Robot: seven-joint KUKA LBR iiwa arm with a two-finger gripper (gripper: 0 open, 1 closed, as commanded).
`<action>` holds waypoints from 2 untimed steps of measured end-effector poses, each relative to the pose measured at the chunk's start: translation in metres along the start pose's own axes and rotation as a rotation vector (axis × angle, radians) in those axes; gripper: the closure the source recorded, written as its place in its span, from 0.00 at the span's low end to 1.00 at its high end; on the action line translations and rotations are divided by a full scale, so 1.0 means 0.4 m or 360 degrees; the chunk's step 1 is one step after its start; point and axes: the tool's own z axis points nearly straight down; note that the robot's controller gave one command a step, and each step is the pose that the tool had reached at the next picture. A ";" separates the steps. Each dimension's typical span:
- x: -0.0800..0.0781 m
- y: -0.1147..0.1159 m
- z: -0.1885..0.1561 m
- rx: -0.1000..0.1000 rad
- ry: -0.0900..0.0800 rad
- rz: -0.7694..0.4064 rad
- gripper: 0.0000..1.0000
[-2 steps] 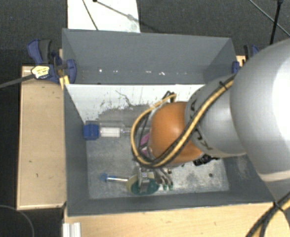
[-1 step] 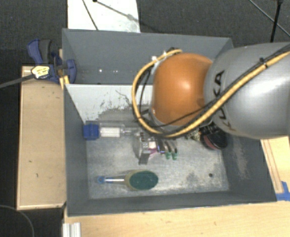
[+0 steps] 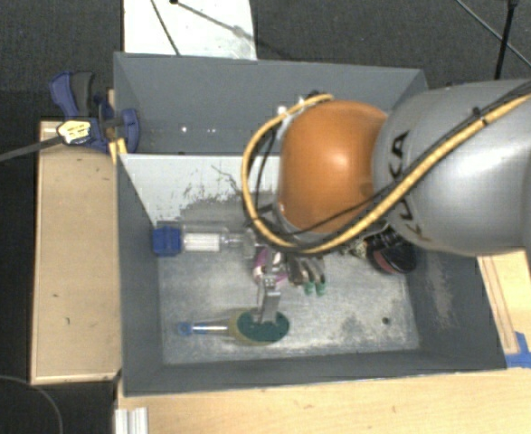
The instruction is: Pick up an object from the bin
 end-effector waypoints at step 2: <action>0.061 -0.064 0.302 0.0000 0.0001 -0.0087 1.00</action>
Offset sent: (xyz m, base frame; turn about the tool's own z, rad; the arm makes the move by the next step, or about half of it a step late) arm -0.0245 -0.0257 -0.1222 -0.0611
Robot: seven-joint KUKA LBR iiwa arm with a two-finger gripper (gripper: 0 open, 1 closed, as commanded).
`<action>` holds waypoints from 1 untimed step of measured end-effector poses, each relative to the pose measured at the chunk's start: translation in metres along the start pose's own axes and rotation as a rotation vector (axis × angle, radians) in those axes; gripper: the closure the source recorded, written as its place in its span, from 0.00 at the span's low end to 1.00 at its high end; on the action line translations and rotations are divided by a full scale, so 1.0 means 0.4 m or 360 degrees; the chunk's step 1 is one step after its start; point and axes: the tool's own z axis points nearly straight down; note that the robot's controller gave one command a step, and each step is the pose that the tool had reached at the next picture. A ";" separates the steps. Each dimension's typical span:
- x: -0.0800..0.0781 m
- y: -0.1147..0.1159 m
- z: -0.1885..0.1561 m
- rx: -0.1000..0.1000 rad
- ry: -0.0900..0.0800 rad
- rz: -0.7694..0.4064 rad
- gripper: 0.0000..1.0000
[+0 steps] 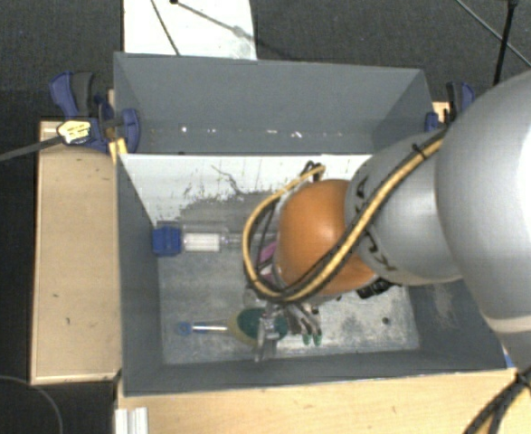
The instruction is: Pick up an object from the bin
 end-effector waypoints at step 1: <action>-0.008 0.031 -0.333 -0.0003 -0.0013 0.0038 1.00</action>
Offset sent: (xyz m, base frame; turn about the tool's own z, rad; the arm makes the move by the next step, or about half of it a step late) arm 0.0000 0.0112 0.1284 0.0266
